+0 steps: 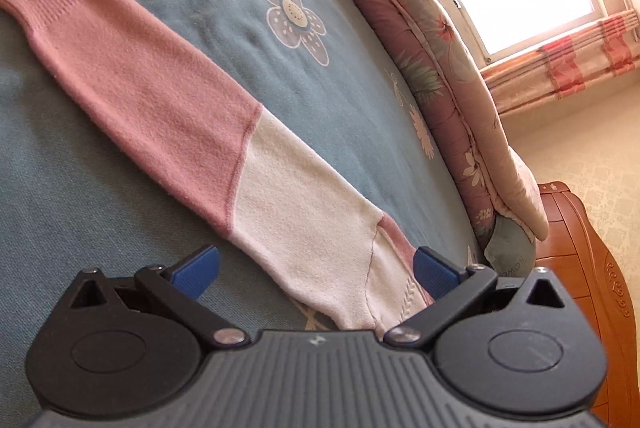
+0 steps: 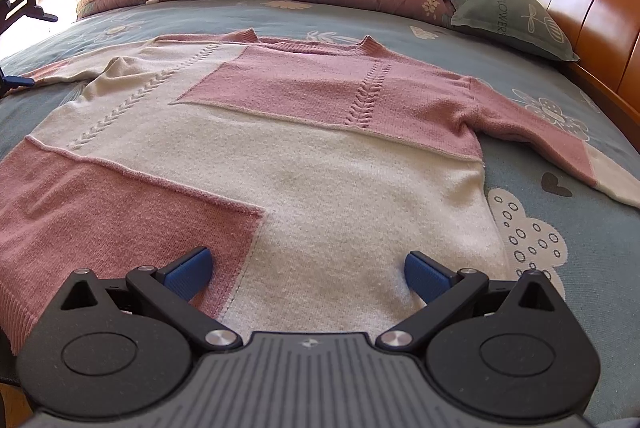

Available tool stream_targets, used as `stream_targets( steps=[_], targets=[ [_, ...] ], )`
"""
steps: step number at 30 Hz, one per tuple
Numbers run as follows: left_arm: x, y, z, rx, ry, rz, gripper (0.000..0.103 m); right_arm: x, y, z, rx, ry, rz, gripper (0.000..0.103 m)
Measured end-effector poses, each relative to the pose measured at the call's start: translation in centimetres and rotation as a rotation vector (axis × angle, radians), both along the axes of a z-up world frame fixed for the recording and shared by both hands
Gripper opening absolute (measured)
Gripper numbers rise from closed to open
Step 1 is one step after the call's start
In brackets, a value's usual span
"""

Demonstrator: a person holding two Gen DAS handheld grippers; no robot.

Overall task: Fold clothes
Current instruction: 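Move the open left gripper along the extended sleeve to its pink cuff, then close the left gripper on the pink sleeve cuff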

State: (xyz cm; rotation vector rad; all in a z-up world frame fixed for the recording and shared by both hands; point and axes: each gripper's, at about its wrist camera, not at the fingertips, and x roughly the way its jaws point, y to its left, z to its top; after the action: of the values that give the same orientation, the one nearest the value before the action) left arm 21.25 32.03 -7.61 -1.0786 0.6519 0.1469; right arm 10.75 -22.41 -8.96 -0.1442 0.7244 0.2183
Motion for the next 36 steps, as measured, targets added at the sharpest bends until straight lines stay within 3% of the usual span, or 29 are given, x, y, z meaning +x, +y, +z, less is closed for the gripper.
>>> stream_targets(
  steps=[5, 9, 13, 19, 23, 26, 36],
  targets=[
    [-2.0, 3.4, -2.2, -0.078, -0.016, 0.122, 0.102, 0.0, 0.0, 0.0, 0.000, -0.001, -0.001, 0.103],
    [-2.8, 5.2, -3.5, -0.154, -0.097, 0.211, 0.102, 0.1, 0.1, 0.0, -0.001, -0.003, -0.001, 0.103],
    [-1.4, 5.5, -3.6, -0.123, -0.120, 0.233, 0.102, 0.2, 0.2, 0.0, -0.003, -0.006, -0.002, 0.103],
    [2.2, 6.9, -3.0, -0.071, -0.090, 0.268, 0.102, 0.3, 0.3, 0.0, -0.003, -0.010, -0.004, 0.103],
    [1.6, 6.9, -3.8, -0.134, -0.182, 0.320, 0.102, 0.3, 0.3, 0.0, -0.002, -0.013, -0.005, 0.103],
    [2.0, 6.6, -3.8, -0.074, -0.197, 0.279, 0.102, 0.4, 0.4, -0.1, -0.001, -0.017, -0.005, 0.103],
    [4.3, 8.2, -2.9, 0.026, -0.151, 0.320, 0.102, 0.5, 0.5, -0.1, -0.002, -0.030, -0.007, 0.103]
  ],
)
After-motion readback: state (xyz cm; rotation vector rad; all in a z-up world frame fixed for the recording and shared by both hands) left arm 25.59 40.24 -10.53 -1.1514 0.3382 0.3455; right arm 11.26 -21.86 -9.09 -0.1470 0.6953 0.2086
